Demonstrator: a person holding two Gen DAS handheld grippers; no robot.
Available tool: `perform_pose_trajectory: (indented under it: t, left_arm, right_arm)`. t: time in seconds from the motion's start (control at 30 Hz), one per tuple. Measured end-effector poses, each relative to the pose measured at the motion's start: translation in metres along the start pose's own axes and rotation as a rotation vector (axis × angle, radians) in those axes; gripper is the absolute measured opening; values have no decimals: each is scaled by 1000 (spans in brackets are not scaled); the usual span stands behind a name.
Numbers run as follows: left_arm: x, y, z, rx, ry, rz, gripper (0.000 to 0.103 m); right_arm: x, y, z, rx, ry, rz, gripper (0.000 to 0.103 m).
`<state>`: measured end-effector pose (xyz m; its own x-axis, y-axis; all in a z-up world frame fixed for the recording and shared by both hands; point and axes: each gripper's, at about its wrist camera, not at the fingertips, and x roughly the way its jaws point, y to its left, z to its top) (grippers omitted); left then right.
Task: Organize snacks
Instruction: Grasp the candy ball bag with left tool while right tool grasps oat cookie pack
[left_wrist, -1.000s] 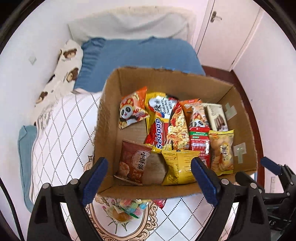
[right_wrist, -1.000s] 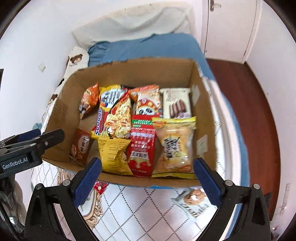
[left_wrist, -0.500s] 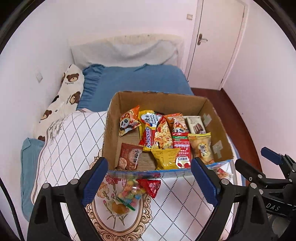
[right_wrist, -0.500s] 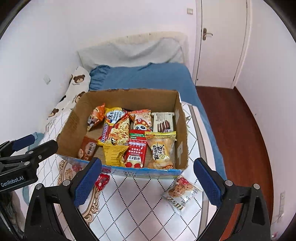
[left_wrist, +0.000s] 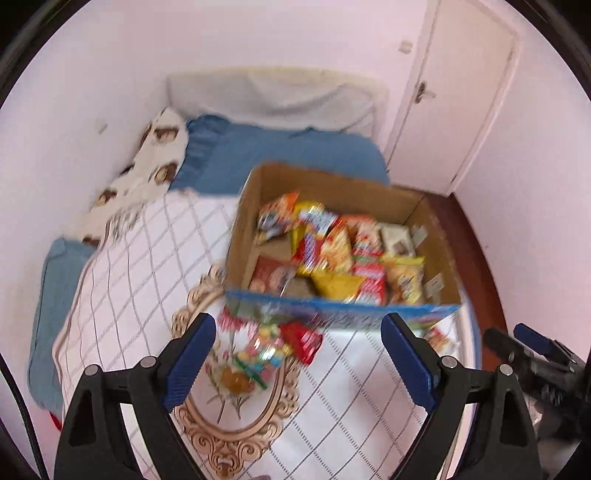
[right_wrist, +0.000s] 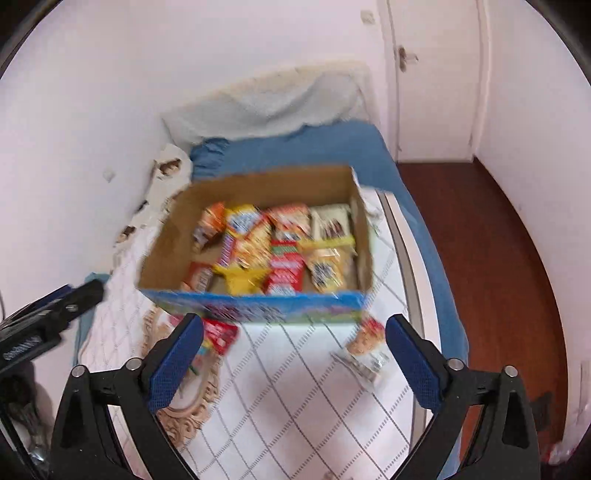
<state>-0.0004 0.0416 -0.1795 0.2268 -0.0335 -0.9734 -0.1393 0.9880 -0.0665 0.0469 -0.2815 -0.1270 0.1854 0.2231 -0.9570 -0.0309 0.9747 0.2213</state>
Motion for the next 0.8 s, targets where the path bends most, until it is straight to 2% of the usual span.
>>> perform_pose_trajectory:
  t: [0.07,0.1,0.27,0.37,0.47,0.53,0.7,0.8]
  left_arm:
    - [18,9,-11,-29,48,18,92]
    - [24,12,-16,-36,63,27,92]
    - [76,41,-41,-98,182,102,92]
    - [97,54,-50,-144,251,82,92]
    - [116,59,-51,-149,277,93,92]
    - [130,54,-50,-92,281,109,92]
    - [174,26,-53,176,351,157,92]
    - [194,6,-62,352,365,187,91]
  right_arm:
    - [28,-23,-8,60,69,-5,75]
    - [40,-33,-11,86,95,-11,73]
    - [104,-94,-31,276,183,-58,74]
    - [140,-116,-39,374,259,-45,75]
    - [165,-120,-41,400,287,-41,76]
    - [183,-119,-42,399,315,-50,77]
    - [201,-109,-46,324,350,-98,78]
    - [202,-100,-51,251,352,-121,74]
